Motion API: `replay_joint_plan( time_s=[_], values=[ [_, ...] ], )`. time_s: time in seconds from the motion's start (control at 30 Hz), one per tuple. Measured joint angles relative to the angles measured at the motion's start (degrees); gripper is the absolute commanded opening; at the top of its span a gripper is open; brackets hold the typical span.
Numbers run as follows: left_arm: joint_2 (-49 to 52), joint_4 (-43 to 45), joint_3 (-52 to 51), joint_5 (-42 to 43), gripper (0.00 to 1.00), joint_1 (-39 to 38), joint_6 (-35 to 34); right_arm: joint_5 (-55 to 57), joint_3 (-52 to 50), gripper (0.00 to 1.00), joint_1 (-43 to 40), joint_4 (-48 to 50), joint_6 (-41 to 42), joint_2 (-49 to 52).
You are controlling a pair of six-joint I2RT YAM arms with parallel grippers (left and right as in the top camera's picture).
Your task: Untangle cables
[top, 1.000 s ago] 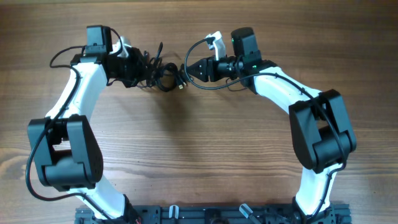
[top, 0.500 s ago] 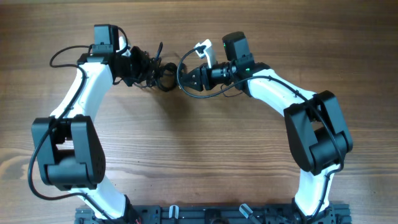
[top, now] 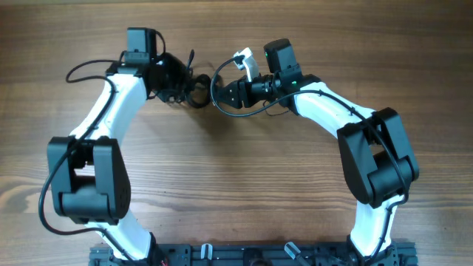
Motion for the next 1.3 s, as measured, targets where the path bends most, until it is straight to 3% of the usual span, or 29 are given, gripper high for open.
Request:
replay_joint_plan(
  time_s=[0.3, 0.43, 0.6, 0.7, 0.97, 1.3],
  values=[
    [1.6, -0.3, 0.0, -0.1, 0.04, -0.2, -1.4, 0.3, 0.0, 0.55, 0.0, -0.4, -0.2, 0.0],
    [1.6, 1.7, 0.0, 2.0, 0.04, -0.2, 2.3, 0.3, 0.0, 0.55, 0.0, -0.4, -0.2, 0.0],
    [1.9, 5.7, -0.1, 14.9, 0.04, -0.1, 13.8, -0.7, 0.0, 0.58, 0.0, 0.1, -0.4, 0.0],
    [2.1, 6.1, -0.1, 22.6, 0.04, 0.1, 17.2, -2.3, 0.0, 0.58, 0.0, 1.6, -0.6, 0.0],
    [2.3, 0.5, -0.1, 30.5, 0.04, 1.1, 20.2, -3.4, 0.0, 0.41, 0.0, 8.7, 0.1, 0.0],
    [2.3, -0.4, -0.1, 32.3, 0.04, 1.9, 20.5, -0.1, 0.0, 0.40, -0.1, 10.3, 6.4, 0.0]
  ],
)
